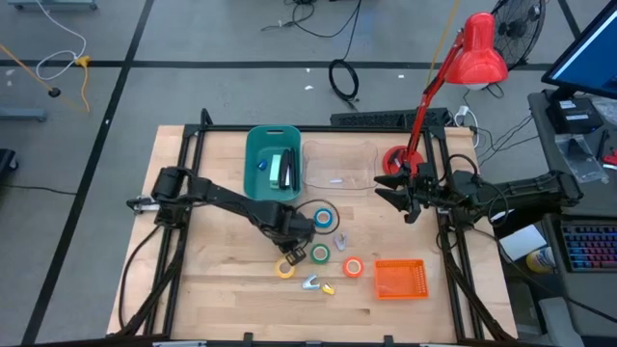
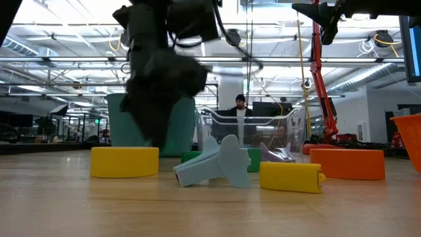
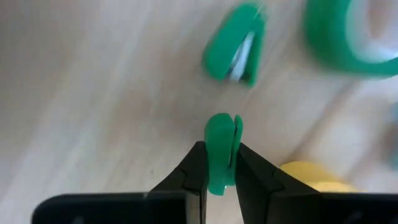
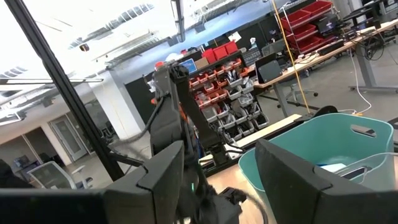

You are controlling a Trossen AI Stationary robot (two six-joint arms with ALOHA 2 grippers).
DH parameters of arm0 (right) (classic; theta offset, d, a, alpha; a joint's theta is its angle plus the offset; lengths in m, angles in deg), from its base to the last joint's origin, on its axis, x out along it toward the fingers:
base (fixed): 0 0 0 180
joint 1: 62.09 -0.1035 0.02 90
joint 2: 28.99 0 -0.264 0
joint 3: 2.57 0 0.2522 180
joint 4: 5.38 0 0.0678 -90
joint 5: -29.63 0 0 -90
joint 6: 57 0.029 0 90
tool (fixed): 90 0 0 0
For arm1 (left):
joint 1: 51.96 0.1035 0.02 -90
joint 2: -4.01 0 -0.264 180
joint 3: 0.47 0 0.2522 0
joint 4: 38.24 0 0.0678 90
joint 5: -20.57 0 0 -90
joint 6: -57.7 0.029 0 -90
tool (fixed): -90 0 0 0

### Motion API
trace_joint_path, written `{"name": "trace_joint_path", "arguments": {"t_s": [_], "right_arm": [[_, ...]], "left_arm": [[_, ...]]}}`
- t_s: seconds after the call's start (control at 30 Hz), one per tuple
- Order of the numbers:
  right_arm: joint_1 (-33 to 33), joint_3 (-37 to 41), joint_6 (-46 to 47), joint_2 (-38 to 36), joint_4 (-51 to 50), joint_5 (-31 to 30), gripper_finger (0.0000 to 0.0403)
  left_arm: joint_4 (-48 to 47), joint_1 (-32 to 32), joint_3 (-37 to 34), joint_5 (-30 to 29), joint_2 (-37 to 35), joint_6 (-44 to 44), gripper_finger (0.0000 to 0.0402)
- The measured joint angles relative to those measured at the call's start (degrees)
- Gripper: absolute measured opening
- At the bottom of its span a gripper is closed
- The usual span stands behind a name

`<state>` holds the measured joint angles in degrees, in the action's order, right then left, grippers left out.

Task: Pick and place Stapler, Stapler remover, tape
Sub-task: Put the left small green stapler into the blue bin

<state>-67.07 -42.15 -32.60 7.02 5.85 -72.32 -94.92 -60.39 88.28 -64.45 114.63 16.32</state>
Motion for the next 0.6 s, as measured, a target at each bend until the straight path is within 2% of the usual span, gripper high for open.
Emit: {"name": "trace_joint_path", "arguments": {"t_s": [0.13, 0.33, 0.43, 0.6], "right_arm": [[0.0, 0.0, 0.0, 0.0, -0.04, -0.01, 0.0192], [0.0, 0.0, -0.04, 0.02, -0.04, -0.01, 0.0192], [0.01, 0.0, -0.22, 0.02, -0.02, -0.01, 0.0192], [0.0, 0.0, -0.22, 0.01, -0.02, -0.02, 0.0192]], "left_arm": [[-0.05, 1.63, 0.04, 0.48, -5.43, 1.98, 0.0052], [0.32, 4.47, 0.13, -0.43, -17.42, 0.46, 0.0052], [1.92, 6.14, 0.13, -4.48, -23.56, -1.26, 0.0052], [3.51, 8.92, 0.22, -14.95, -31.59, -2.33, 0.0052]]}}
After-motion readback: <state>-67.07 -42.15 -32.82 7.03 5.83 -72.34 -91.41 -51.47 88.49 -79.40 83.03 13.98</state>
